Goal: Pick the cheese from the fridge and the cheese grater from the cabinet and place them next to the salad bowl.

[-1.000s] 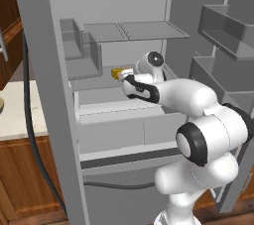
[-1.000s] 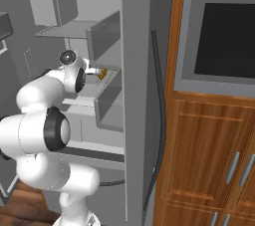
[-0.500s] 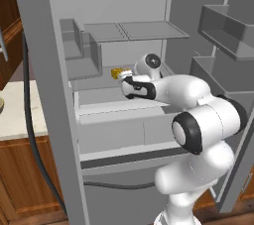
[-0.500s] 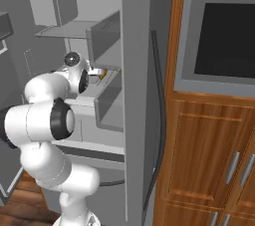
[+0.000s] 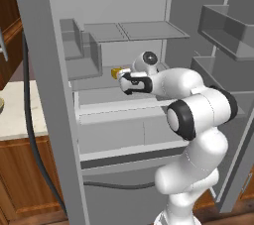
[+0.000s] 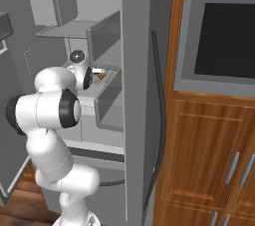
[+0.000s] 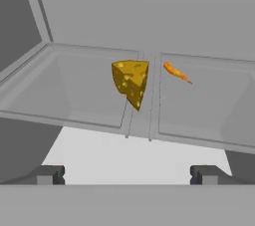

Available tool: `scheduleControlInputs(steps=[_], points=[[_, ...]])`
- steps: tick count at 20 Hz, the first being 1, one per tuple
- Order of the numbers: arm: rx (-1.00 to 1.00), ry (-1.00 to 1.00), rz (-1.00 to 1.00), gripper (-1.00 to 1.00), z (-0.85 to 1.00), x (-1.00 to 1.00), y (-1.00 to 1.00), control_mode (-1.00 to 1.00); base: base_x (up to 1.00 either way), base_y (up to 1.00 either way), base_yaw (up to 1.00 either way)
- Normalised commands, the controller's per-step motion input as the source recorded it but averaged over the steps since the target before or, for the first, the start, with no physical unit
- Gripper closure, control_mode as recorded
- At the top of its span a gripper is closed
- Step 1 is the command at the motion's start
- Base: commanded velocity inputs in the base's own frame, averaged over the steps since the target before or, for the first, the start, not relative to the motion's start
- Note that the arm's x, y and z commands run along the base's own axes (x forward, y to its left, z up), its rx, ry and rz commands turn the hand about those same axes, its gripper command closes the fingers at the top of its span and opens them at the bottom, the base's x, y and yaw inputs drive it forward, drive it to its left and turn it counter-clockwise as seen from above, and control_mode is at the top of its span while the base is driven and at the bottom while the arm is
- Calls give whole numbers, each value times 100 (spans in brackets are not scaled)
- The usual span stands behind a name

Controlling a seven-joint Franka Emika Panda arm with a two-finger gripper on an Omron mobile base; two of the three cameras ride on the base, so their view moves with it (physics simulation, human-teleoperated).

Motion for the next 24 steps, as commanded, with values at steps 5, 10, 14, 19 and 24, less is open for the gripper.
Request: scheduleControlInputs(steps=[5, 10, 14, 19, 24], points=[[0, 0, 0, -100, -21, 27, 0, -100, 0, 0, 0], [0, 2, 0, -100, -15, 26, 0, -100, 0, 0, 0], [0, 5, 0, -100, -3, 32, 0, -100, 0, 0, 0], [0, 3, 0, -100, -4, 34, 2, -100, 0, 0, 0], [0, 0, 0, -100, -13, 23, 6, -100, 0, 0, 0]])
